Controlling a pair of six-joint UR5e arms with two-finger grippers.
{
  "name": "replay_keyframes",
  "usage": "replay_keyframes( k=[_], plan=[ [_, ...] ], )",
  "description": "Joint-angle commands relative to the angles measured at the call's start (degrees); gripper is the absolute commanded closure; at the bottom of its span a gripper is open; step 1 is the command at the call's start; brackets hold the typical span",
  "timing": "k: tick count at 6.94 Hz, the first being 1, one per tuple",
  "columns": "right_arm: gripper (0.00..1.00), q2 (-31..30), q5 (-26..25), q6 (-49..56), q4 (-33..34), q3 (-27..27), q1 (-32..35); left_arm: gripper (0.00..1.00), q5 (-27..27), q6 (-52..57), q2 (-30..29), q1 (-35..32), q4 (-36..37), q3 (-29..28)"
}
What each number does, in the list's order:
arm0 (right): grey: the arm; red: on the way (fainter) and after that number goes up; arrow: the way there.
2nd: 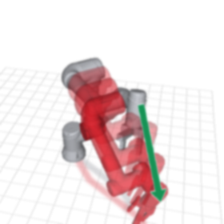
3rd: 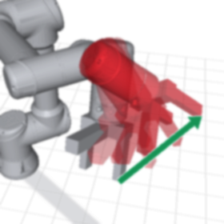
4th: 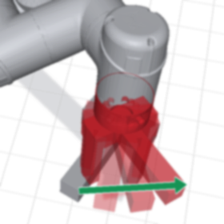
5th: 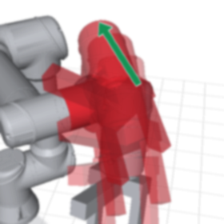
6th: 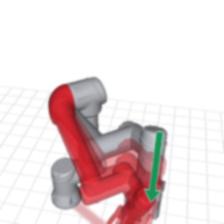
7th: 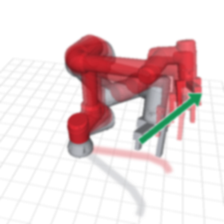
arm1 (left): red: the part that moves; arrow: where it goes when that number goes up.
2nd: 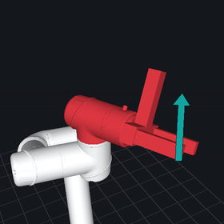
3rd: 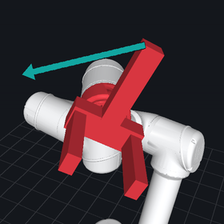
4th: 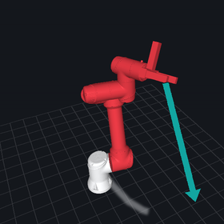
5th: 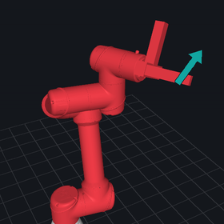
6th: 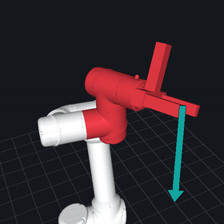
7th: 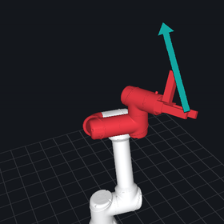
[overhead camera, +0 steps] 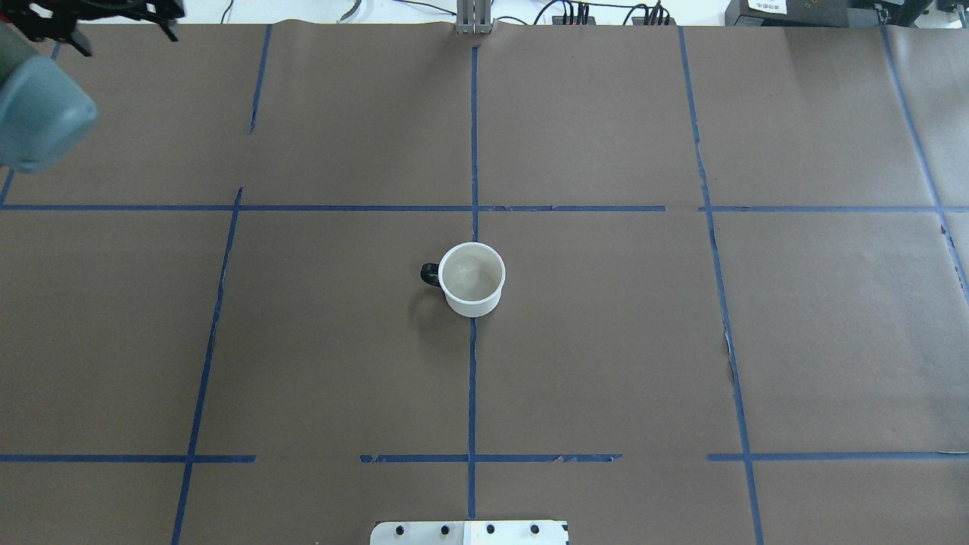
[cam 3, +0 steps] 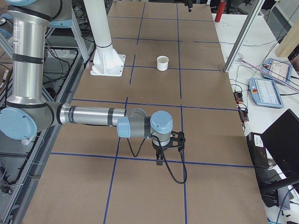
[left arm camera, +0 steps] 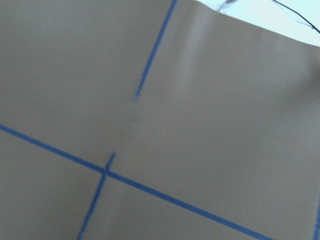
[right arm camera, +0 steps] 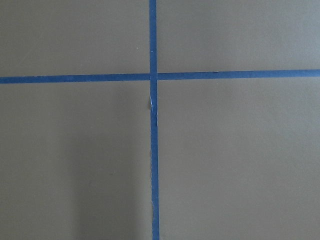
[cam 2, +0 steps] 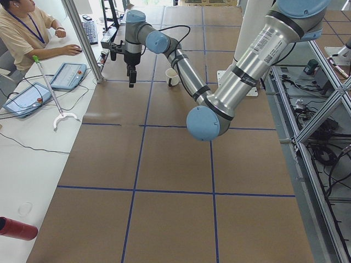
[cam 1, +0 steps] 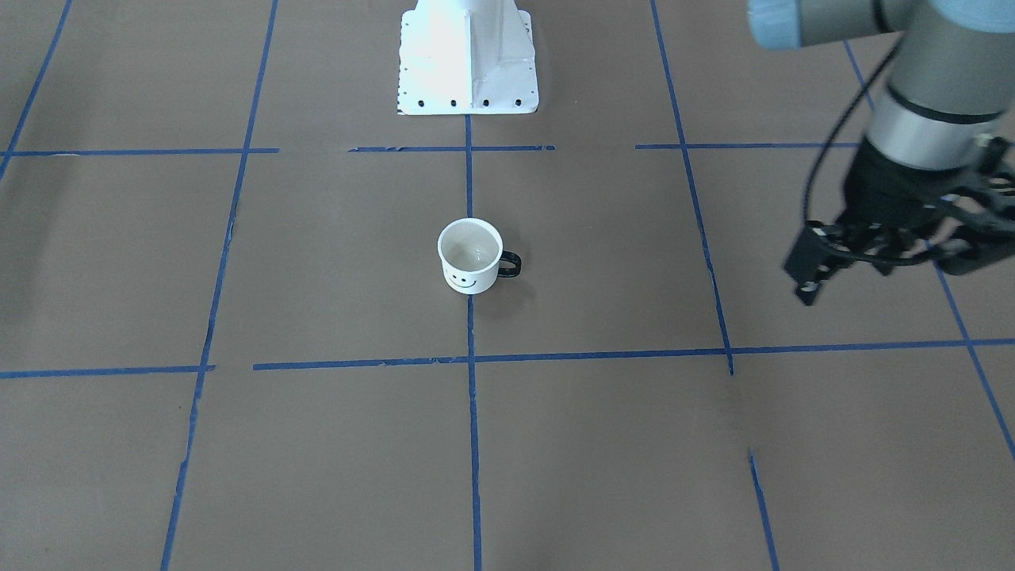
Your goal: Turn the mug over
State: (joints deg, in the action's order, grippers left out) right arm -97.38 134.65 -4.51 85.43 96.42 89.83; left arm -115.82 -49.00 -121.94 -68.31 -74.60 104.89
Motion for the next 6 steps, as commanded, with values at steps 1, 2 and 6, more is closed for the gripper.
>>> replay_keyframes(
  k=[1,2,6],
  plan=[
    [0.00,0.00,0.00,0.02,0.00,0.00,0.00,0.00,-3.26,27.60,12.47,-15.72,-8.34,-3.26],
    [0.00,0.00,0.00,0.02,0.00,0.00,0.00,0.00,-3.27,41.30,14.52,-22.24,-8.72,-7.03],
    [0.00,0.00,0.00,0.02,0.00,0.00,0.00,0.00,-13.82,57.54,22.71,-31.71,-23.06,-22.70]
  ],
)
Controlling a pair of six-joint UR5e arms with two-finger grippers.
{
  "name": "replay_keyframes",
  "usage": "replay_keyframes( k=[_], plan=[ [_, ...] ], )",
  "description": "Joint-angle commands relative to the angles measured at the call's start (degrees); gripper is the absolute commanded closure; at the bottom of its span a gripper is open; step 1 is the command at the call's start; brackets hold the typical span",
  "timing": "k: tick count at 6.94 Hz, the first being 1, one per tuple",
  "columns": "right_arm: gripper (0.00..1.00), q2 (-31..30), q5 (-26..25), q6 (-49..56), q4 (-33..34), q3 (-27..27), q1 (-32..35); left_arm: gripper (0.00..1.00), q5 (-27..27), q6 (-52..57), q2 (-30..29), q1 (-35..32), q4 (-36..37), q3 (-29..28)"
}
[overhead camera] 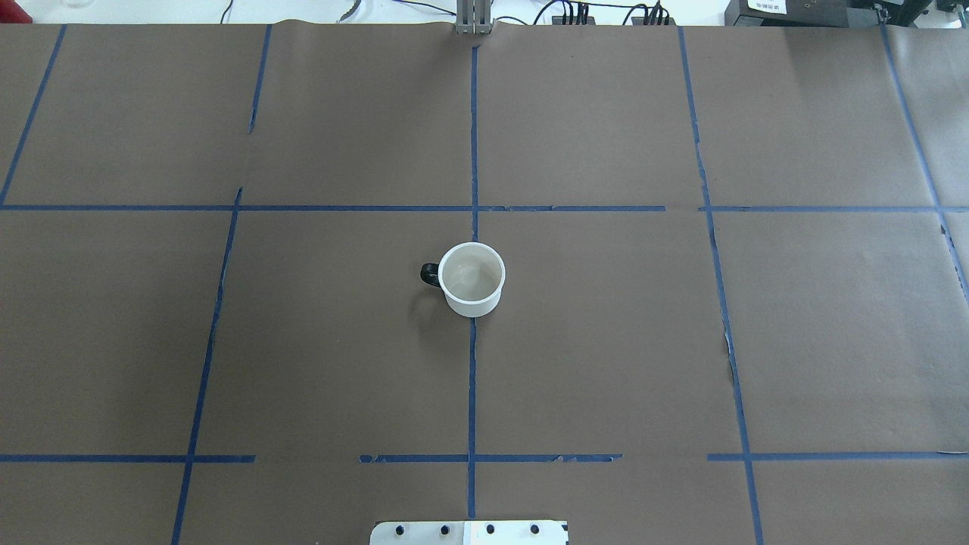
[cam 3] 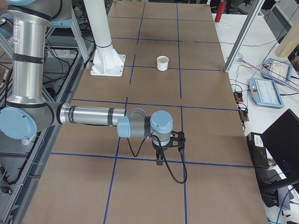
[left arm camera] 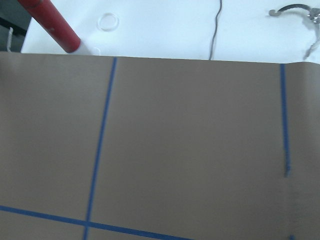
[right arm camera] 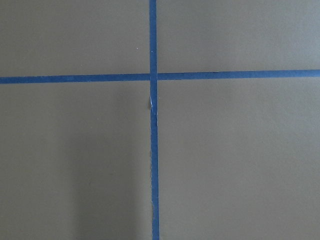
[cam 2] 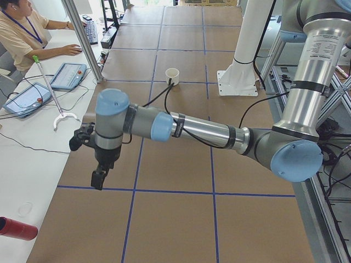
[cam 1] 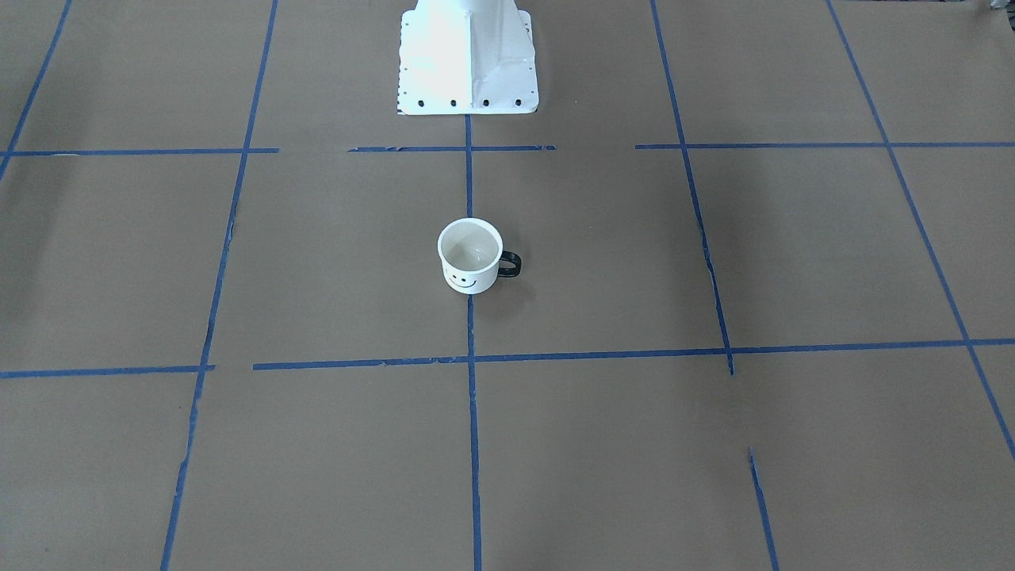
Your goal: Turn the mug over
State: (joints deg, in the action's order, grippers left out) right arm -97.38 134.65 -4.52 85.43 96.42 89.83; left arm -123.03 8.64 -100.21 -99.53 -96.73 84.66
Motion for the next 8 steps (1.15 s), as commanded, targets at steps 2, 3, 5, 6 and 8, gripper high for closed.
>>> replay_keyframes(
  k=[2,3,5,6,8],
  plan=[
    [0.00,0.00,0.00,-0.05,0.00,0.00,0.00,0.00,-15.38,-13.06,-0.76,2.73,3.64,0.13],
    [0.00,0.00,0.00,0.04,0.00,0.00,0.00,0.00,-14.52,-13.20,-0.95,5.63,3.65,-0.02],
    [0.00,0.00,0.00,-0.05,0.00,0.00,0.00,0.00,-8.99,-13.38,-2.52,7.06,3.74,-0.37],
    [0.00,0.00,0.00,0.04,0.00,0.00,0.00,0.00,-7.93,-13.47,-3.05,6.98,3.74,0.58],
    [0.00,0.00,0.00,0.04,0.00,0.00,0.00,0.00,-6.70,-14.87,-3.32,6.98,4.00,0.24]
  ],
)
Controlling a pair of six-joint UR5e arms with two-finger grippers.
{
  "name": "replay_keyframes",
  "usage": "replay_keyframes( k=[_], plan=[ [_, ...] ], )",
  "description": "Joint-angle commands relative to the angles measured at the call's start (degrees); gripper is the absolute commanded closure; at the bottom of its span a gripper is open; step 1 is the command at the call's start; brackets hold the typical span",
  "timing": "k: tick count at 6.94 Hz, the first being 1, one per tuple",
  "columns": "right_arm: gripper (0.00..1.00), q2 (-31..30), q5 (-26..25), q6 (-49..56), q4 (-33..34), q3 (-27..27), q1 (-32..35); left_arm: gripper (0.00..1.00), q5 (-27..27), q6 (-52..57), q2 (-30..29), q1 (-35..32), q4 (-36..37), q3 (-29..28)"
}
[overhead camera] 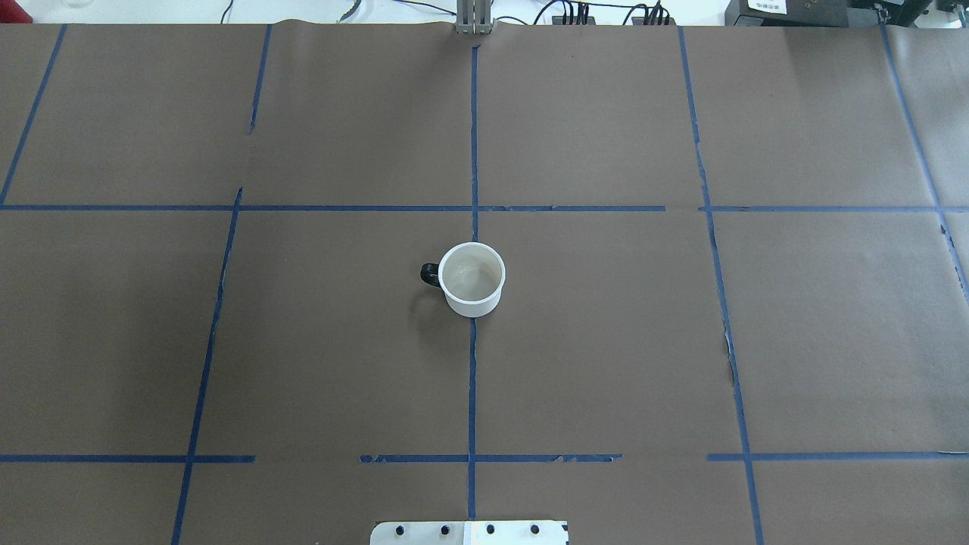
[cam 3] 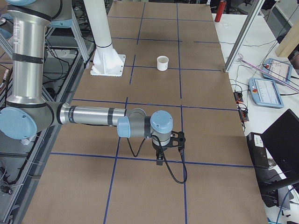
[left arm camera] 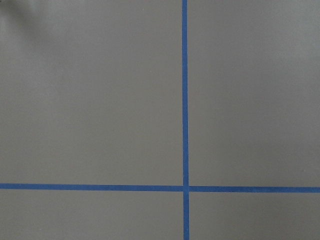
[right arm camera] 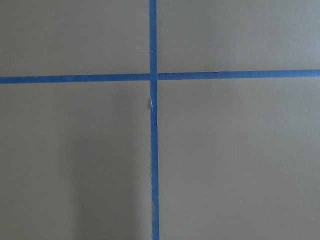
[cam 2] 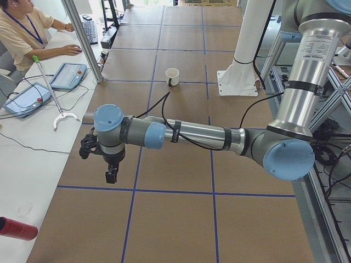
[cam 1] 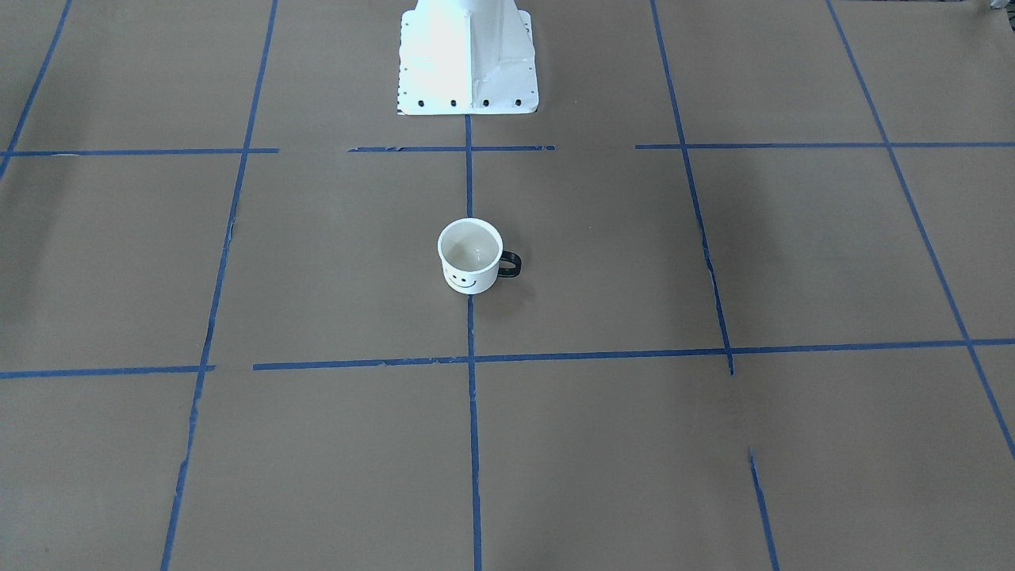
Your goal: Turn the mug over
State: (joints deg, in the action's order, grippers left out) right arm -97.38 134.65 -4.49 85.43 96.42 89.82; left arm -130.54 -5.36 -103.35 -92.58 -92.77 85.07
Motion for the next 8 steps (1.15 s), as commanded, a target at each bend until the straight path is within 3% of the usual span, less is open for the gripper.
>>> replay_keyframes(
  k=[1,2,4,5,8],
  plan=[
    [0.00,0.00,0.00,-0.08,0.00,0.00,0.00,0.00,1.42,-0.36,0.25,-0.41,2.23,0.71],
    [0.00,0.00,0.00,0.01,0.00,0.00,0.00,0.00,1.68,0.43,0.77,0.02,4.42,0.37],
    [0.00,0.00,0.00,0.01,0.00,0.00,0.00,0.00,0.90,2.81,4.96,-0.41,8.46,11.81],
    [0.00,0.00,0.00,0.01,0.00,0.00,0.00,0.00,1.16,3.07,5.17,-0.41,10.23,13.53],
    [0.00,0.00,0.00,0.01,0.00,0.00,0.00,0.00,0.90,3.16,3.68,0.12,9.28,10.56]
  ],
)
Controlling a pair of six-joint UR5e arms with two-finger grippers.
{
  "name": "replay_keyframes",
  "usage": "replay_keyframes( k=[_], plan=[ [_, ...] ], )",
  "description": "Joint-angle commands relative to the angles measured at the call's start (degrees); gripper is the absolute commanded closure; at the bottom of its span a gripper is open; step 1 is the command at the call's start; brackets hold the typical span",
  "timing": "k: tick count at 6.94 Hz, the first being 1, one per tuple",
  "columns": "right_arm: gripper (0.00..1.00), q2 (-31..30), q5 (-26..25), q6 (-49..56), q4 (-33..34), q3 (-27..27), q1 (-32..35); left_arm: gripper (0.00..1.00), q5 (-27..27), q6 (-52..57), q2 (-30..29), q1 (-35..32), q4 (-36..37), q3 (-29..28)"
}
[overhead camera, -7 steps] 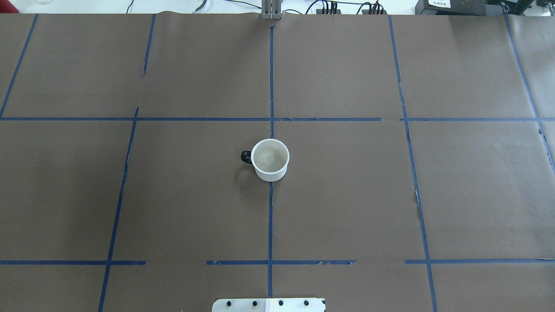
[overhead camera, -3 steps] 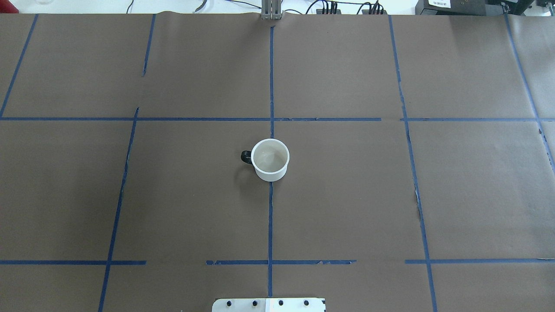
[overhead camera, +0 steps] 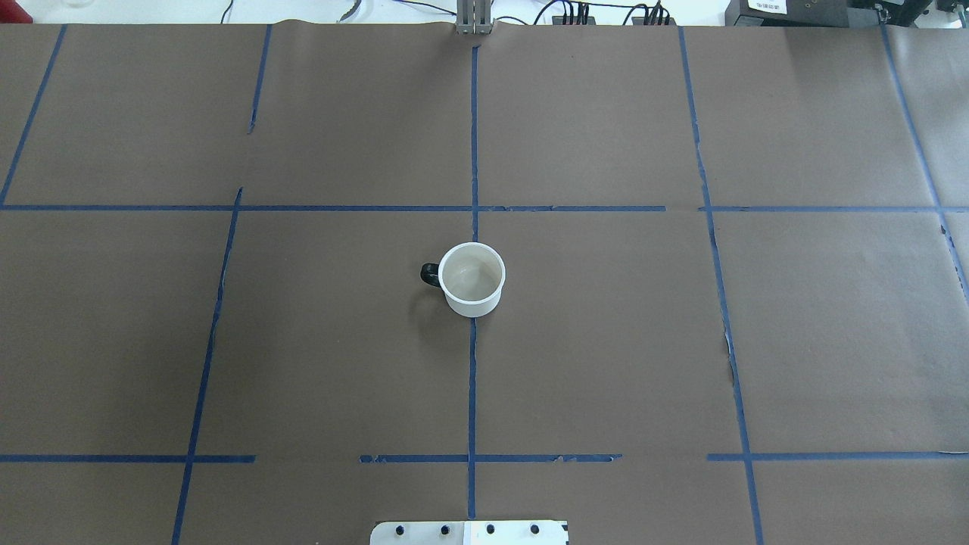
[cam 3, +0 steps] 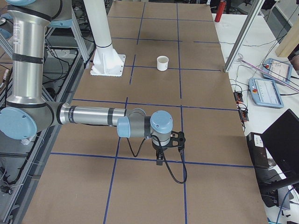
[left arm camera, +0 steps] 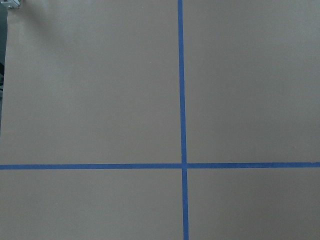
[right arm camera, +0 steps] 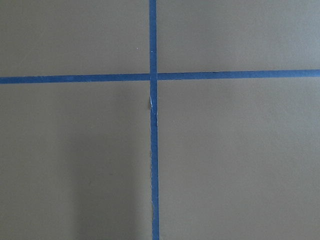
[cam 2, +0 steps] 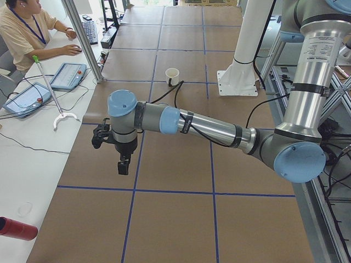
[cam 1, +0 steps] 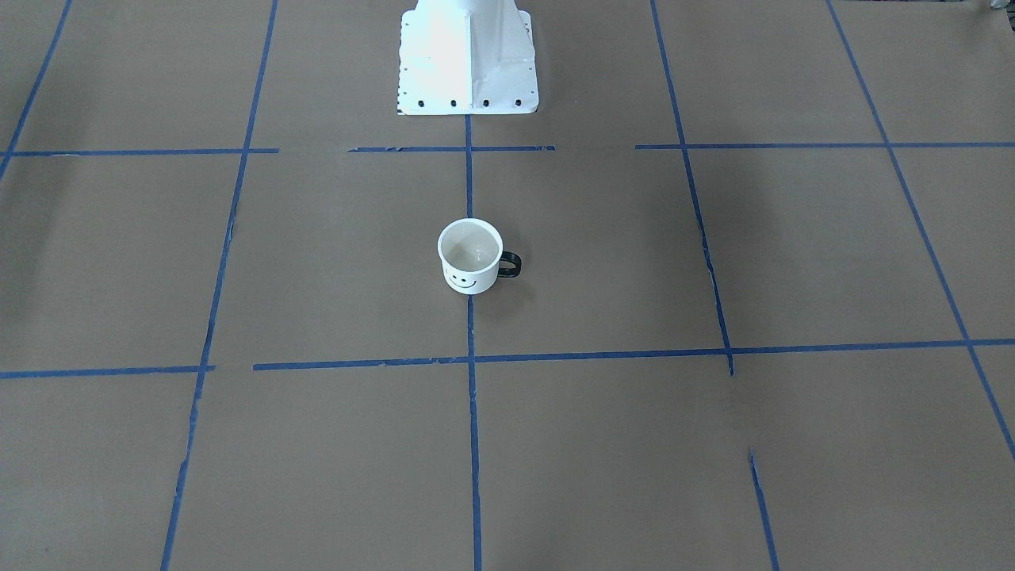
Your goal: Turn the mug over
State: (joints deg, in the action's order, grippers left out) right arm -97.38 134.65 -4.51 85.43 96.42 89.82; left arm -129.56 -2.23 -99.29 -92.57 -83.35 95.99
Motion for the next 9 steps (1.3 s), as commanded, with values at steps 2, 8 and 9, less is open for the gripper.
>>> replay_keyframes(
  k=[2,8,9],
  plan=[
    [0.00,0.00,0.00,-0.06,0.00,0.00,0.00,0.00,-0.16,0.29,-0.38,0.20,1.95,-1.06],
    [0.00,0.00,0.00,0.02,0.00,0.00,0.00,0.00,-4.56,4.25,-0.73,1.16,0.48,-9.94],
    [0.00,0.00,0.00,0.02,0.00,0.00,0.00,0.00,-4.56,4.25,-0.38,1.16,0.47,-10.03]
  ],
)
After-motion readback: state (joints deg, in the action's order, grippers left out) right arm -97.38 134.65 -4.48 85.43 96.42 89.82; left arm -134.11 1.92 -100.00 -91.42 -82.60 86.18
